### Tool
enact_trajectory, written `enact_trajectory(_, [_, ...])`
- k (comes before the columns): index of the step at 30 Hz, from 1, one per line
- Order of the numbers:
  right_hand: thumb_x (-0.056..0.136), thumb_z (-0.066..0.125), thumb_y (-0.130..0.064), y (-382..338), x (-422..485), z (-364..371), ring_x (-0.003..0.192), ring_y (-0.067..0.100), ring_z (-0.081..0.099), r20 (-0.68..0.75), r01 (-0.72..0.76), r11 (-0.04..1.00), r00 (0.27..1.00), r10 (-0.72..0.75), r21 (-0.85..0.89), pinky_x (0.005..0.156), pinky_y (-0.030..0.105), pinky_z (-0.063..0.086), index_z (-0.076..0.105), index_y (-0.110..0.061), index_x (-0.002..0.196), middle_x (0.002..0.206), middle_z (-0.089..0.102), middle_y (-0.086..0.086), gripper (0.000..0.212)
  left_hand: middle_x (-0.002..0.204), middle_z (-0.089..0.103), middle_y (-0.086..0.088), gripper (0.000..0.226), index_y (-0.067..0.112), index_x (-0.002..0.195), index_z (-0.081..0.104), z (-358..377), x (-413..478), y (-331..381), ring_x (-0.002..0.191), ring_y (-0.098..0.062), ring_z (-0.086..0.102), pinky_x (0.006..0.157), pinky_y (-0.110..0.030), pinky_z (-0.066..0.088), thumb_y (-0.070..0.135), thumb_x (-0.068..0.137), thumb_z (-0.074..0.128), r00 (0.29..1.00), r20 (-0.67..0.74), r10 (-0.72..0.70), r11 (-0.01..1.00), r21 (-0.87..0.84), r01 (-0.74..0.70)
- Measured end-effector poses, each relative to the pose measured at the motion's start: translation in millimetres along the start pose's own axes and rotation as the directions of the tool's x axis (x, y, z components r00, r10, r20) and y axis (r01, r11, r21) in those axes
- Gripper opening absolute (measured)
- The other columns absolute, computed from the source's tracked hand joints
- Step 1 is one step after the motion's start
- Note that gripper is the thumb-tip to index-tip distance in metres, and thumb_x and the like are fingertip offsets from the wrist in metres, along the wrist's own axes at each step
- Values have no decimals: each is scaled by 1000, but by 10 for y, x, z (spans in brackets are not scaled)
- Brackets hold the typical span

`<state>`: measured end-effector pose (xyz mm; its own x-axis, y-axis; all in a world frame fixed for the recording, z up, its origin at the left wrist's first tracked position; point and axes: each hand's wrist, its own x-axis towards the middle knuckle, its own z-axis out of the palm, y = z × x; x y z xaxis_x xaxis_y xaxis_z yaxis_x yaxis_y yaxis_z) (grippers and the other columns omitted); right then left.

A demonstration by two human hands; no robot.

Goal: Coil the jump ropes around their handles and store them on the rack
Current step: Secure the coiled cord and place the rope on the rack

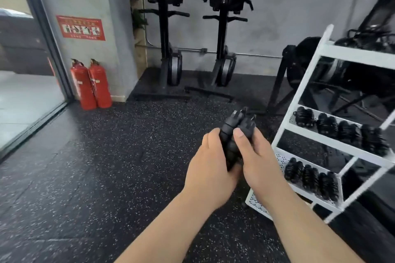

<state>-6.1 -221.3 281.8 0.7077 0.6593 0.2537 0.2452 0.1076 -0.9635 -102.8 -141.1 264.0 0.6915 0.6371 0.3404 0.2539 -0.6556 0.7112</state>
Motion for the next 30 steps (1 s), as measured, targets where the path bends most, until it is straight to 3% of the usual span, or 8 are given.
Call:
enact_trajectory(7, [111, 54, -31, 439, -25, -39, 116, 4, 71, 87, -130, 983, 989, 119, 129, 91, 19, 55, 71, -25, 124, 119, 78, -9, 22, 122, 54, 11, 53, 33, 124, 35, 266, -151, -99, 105, -18, 64, 83, -42, 56, 51, 90, 73, 975, -92, -202, 967, 136, 213])
enact_trajectory(12, [106, 65, -27, 654, 211, 24, 105, -5, 71, 291, -146, 989, 945, 150, -36, 81, 8, 51, 71, -29, 120, 111, 78, -20, 15, 131, 46, 5, 65, 25, 138, 30, 368, -168, -419, 119, -21, 58, 90, -37, 53, 38, 93, 74, 961, -80, -266, 924, 262, 278])
enact_trajectory(15, [106, 65, -30, 774, 341, 157, 105, -4, 72, 307, -181, 983, 934, 181, -28, 84, 15, 54, 71, -30, 119, 110, 78, -18, 15, 129, 46, 6, 62, 25, 135, 32, 369, -96, -575, 117, -20, 58, 87, -35, 52, 37, 92, 75, 958, -99, -270, 920, 266, 287])
enact_trajectory(18, [107, 62, -33, 869, 420, 248, 108, -1, 72, 308, -219, 975, 930, 201, 25, 91, 22, 55, 72, -28, 119, 111, 79, -14, 16, 120, 54, 10, 52, 31, 124, 34, 357, 18, -696, 103, -17, 64, 80, -37, 55, 40, 92, 75, 946, -49, -320, 928, 185, 324])
enact_trajectory(22, [110, 54, -44, 915, 592, 190, 105, -2, 72, 290, -265, 963, 927, 240, 50, 86, 17, 54, 74, -26, 117, 110, 79, -12, 28, 100, 65, 12, 45, 36, 113, 37, 322, 238, -849, 79, -11, 66, 63, -35, 50, 36, 90, 75, 930, 94, -356, 934, 45, 353])
enact_trajectory(24, [110, 55, -43, 970, 644, 163, 111, 11, 72, 261, -269, 963, 932, 251, 33, 95, 33, 57, 74, -25, 114, 111, 79, -6, 26, 99, 64, 12, 47, 38, 116, 37, 317, 304, -927, 78, -11, 65, 61, -33, 47, 31, 90, 75, 937, 151, -316, 949, 57, 311])
enact_trajectory(26, [110, 57, -38, 1035, 629, 187, 113, 22, 73, 251, -283, 958, 932, 261, 54, 102, 50, 59, 75, -23, 110, 111, 79, 1, 23, 105, 61, 11, 49, 38, 119, 38, 333, 350, -1009, 88, -15, 64, 68, -36, 52, 29, 88, 75, 944, 159, -290, 956, 91, 278])
enact_trajectory(30, [110, 58, -33, 1158, 545, 374, 107, 15, 74, 223, -292, 953, 937, 270, 74, 101, 45, 59, 75, -21, 113, 110, 80, -1, 21, 117, 48, 6, 50, 27, 118, 39, 356, 395, -1153, 110, -23, 53, 91, -43, 52, 30, 87, 79, 966, 34, -255, 913, 336, 229])
